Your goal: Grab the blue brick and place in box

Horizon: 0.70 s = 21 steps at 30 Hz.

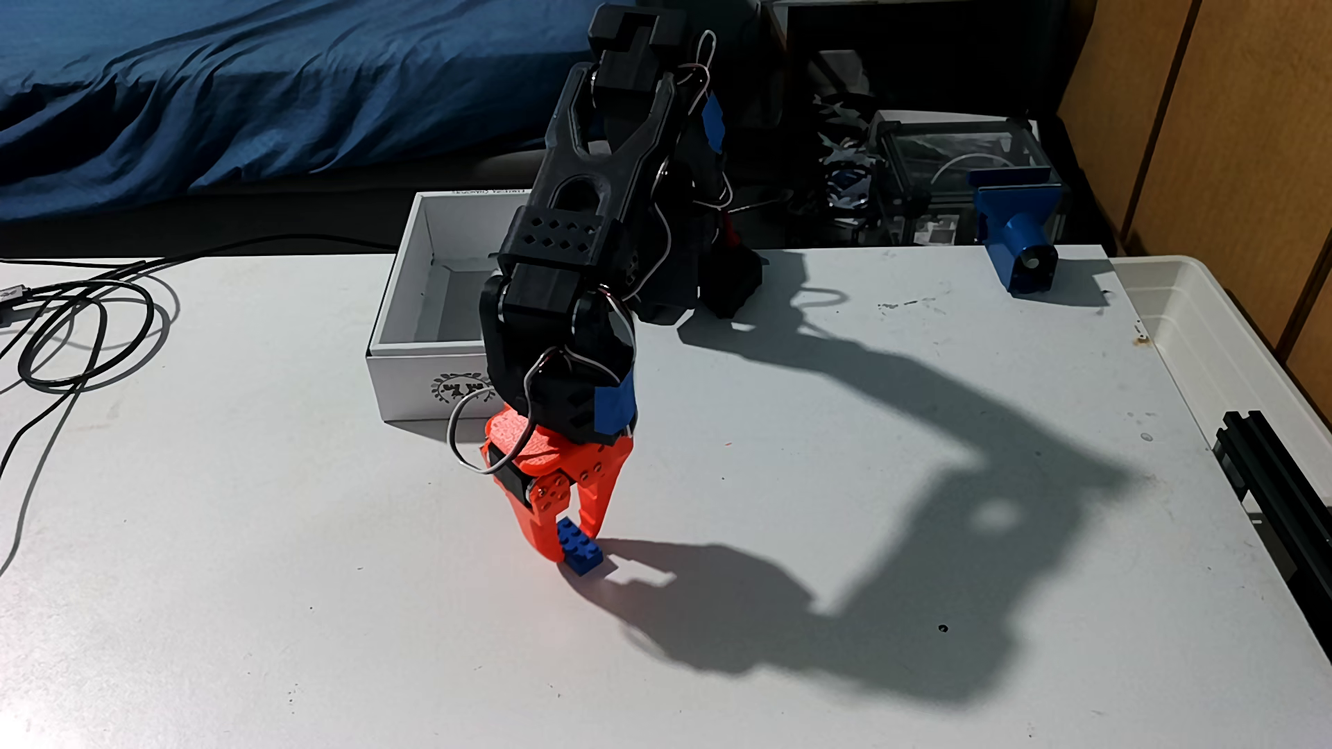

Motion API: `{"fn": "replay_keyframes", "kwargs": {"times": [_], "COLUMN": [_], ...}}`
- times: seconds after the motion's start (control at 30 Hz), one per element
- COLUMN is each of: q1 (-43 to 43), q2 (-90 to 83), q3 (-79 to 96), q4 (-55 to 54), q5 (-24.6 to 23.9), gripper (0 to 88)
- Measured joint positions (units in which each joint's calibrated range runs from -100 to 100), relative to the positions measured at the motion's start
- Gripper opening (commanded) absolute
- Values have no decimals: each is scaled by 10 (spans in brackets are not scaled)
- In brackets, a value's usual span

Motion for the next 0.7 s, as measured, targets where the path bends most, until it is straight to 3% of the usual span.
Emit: {"fn": "replay_keyframes", "kwargs": {"times": [0.33, 0.7], "q1": [70, 174], "q2": [-20, -188], "q3": [-26, -28], "q4": [97, 187], "q5": [0, 0], "gripper": [9, 10]}}
